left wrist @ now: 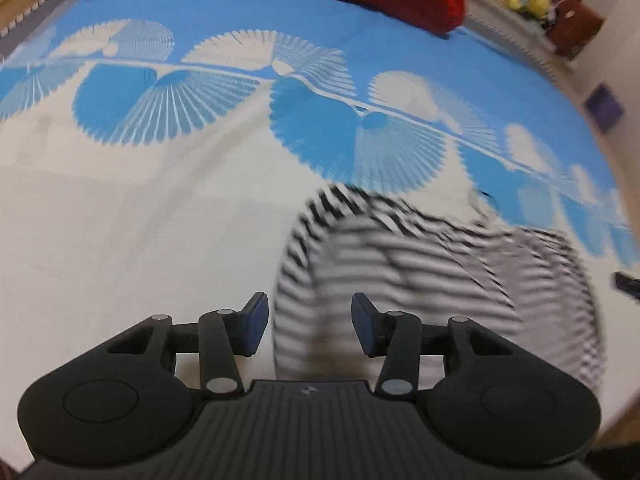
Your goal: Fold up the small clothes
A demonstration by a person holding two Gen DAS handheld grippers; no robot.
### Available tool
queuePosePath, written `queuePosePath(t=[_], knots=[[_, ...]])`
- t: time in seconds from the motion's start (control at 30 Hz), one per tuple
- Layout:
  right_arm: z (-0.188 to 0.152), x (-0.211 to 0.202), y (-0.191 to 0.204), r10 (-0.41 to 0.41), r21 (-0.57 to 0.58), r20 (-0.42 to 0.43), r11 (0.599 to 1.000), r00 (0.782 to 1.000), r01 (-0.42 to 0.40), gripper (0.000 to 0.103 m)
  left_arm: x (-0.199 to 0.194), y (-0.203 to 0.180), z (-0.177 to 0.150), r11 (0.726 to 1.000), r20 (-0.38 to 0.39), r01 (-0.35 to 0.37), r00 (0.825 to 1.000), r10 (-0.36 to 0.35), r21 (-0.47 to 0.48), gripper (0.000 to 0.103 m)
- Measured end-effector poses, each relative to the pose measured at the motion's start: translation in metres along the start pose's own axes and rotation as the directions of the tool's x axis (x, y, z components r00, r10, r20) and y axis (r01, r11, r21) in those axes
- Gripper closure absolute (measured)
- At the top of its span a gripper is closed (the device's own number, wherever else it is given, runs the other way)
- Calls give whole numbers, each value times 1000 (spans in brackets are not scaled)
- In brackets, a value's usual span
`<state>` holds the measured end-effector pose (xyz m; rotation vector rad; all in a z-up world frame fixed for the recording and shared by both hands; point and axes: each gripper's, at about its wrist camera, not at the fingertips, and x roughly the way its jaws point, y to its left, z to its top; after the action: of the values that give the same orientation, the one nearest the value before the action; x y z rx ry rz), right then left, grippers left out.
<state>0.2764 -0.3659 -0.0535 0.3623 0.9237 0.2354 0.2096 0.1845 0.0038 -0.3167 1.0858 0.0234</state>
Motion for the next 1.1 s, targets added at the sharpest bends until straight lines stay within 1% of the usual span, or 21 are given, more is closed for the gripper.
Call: queuePosePath(t=[0.13, 0.2, 0.27, 0.3, 0.37, 0.43, 0.5, 0.53, 0.57, 0.6, 0.63, 0.67, 0.7, 0.73, 0.77, 0.83, 0.87, 0.93, 1.0, 1.03, 1.1], knots=[[-37, -27, -20, 24, 59, -92, 998, 995, -19, 66, -15, 26, -48, 985, -51, 115, 991, -122, -129, 52], [-63, -28, -24, 8, 63, -135, 998, 991, 0, 64, -3, 38, -71, 974, -93, 123, 985, -143, -191, 54], [-81, -20, -32, 15, 95, -189, 996, 982, 3, 64, 13, 45, -85, 966, -195, 88, 971, -137, -242, 60], [-88, -15, -35, 24, 115, -228, 993, 973, 3, 64, 17, 46, -86, 967, -201, 69, 972, -120, -244, 60], [-93, -14, -35, 12, 117, -229, 993, 973, 15, 64, 20, 41, -84, 971, -194, 88, 972, -132, -222, 59], [-97, -13, -33, 8, 103, -227, 995, 974, 16, 63, 30, 38, -85, 967, -229, 113, 959, -166, -227, 59], [-99, -10, -33, -3, 101, -240, 994, 971, 28, 63, 41, 35, -87, 977, -269, 77, 954, -129, -197, 60], [-100, -10, -35, -3, 103, -243, 994, 970, 28, 63, 46, 33, -88, 982, -284, 55, 953, -105, -178, 63], [-100, -9, -35, -2, 106, -244, 994, 970, 29, 63, 50, 31, -90, 986, -298, 46, 950, -94, -162, 79], [-98, -10, -36, -1, 112, -243, 993, 970, 29, 63, 52, 28, -91, 988, -310, 53, 946, -95, -143, 90], [-99, -11, -36, 2, 119, -243, 992, 970, 28, 63, 53, 26, -92, 991, -309, 52, 947, -87, -121, 101], [-99, -11, -38, 7, 123, -242, 992, 970, 24, 68, 49, 26, -91, 994, -289, 45, 954, -74, -103, 102], [-99, -13, -37, 22, 124, -237, 992, 971, 8, 85, 42, 28, -90, 993, -259, 54, 962, -80, -106, 102], [-98, -17, -38, 33, 124, -224, 992, 974, -5, 93, 30, 31, -86, 989, -204, 82, 973, -106, -126, 102], [-96, -24, -39, 48, 130, -194, 991, 980, -22, 94, 14, 36, -83, 982, -129, 118, 982, -138, -148, 102], [-90, -44, -45, 115, 197, -101, 976, 988, -93, 95, -15, 49, -83, 966, -14, 183, 982, -189, -180, 102], [-88, -56, -51, 154, 230, -48, 963, 987, -140, 96, -24, 52, -86, 974, 9, 163, 986, -164, -159, 102], [-89, -64, -57, 136, 219, -40, 968, 990, -124, 96, -23, 53, -94, 987, -36, 96, 994, -101, -126, 102], [-99, -47, -63, 69, 216, -167, 976, 984, -32, 96, -4, 51, -100, 995, -149, 50, 987, -62, -84, 102], [-103, -37, -63, 37, 196, -229, 981, 973, 8, 96, 10, 46, -105, 999, -227, 16, 974, -23, -33, 102], [-109, -22, -54, -22, 103, -304, 993, 952, 56, 96, 24, 37, -112, 997, -308, -47, 949, 62, 57, 103]])
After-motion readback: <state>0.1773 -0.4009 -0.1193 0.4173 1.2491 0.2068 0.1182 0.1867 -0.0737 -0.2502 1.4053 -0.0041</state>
